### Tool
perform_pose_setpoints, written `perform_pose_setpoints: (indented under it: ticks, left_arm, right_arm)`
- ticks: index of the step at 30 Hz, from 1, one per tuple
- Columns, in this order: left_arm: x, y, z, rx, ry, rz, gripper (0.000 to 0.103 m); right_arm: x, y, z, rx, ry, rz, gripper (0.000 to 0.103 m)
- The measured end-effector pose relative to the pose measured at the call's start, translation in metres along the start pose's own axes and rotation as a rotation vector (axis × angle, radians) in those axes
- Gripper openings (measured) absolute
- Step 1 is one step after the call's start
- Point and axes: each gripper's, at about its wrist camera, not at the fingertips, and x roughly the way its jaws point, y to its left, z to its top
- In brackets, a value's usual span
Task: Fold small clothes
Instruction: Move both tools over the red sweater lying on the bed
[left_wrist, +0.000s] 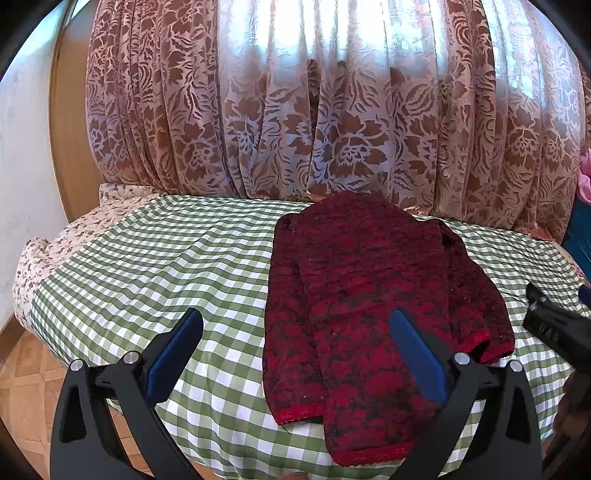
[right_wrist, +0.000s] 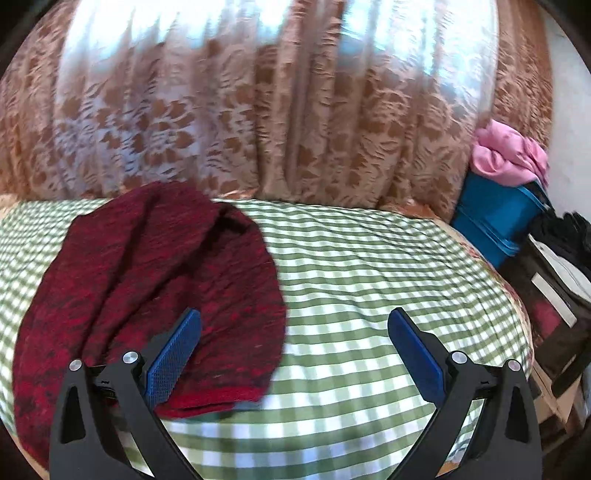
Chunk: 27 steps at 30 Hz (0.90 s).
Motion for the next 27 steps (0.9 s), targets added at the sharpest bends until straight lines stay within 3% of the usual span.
perform_pose_setpoints:
  ticks: [15,27]
  left_arm:
    - [0.004,-0.020,-0.002,0.066,0.015,-0.024,0.101]
    - [0.006,-0.042,-0.005,0.158,0.023,-0.083,0.101]
  right_arm:
    - [0.022,-0.067,0.008,0.156,0.020,-0.118,0.100]
    - [0.033,-0.075,0.003,0.169,0.047,-0.123,0.100]
